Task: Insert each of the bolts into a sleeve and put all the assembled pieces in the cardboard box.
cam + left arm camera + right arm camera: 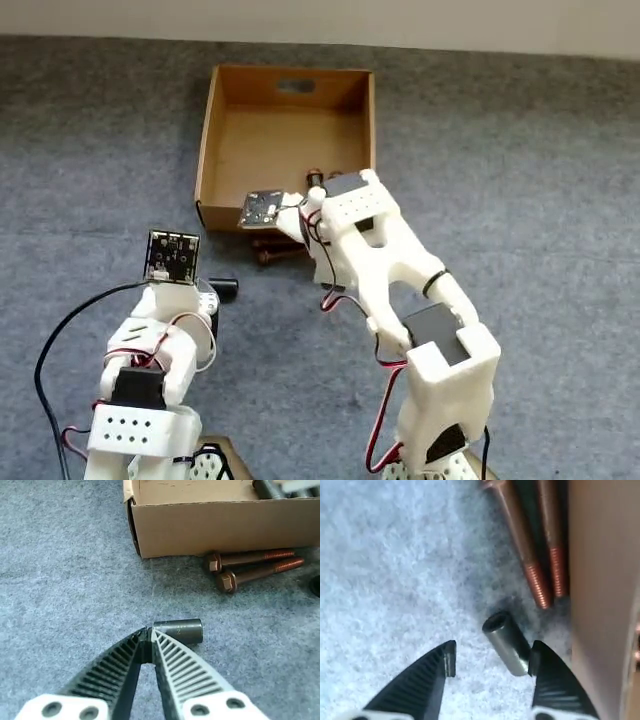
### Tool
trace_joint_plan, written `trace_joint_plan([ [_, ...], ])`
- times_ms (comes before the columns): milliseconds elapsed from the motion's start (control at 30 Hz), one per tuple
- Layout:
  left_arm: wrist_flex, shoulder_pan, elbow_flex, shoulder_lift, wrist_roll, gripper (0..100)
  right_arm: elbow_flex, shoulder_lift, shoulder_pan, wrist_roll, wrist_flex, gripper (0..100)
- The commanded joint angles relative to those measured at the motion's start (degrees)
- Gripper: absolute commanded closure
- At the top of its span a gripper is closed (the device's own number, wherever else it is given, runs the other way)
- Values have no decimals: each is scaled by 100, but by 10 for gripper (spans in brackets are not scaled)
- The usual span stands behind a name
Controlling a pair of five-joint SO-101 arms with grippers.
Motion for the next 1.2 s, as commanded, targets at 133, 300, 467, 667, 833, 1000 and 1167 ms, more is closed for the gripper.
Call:
trace_joint_plan([
  [133, -141, 57, -31, 40, -44, 961, 13, -31, 224, 220, -92, 778],
  [300, -141, 57, -31, 40, -44, 961, 171, -22, 180, 202, -163, 781],
  [467, -141, 57, -31, 40, -44, 961, 576, -31, 163, -26, -462, 815],
  [667, -141, 57, -31, 40, -53, 961, 497, -101, 224, -1125, -541, 991],
  [833, -141, 57, -31, 40, -53, 961, 382, -435, 435, -2101, -365, 994],
  [1000, -141, 57, -31, 40, -53, 961, 1024, -1367, 884, -3244, -444, 994],
  [1167, -141, 57, -31, 40, -53, 961, 2158, -1824, 1270, -3631, -593, 994],
])
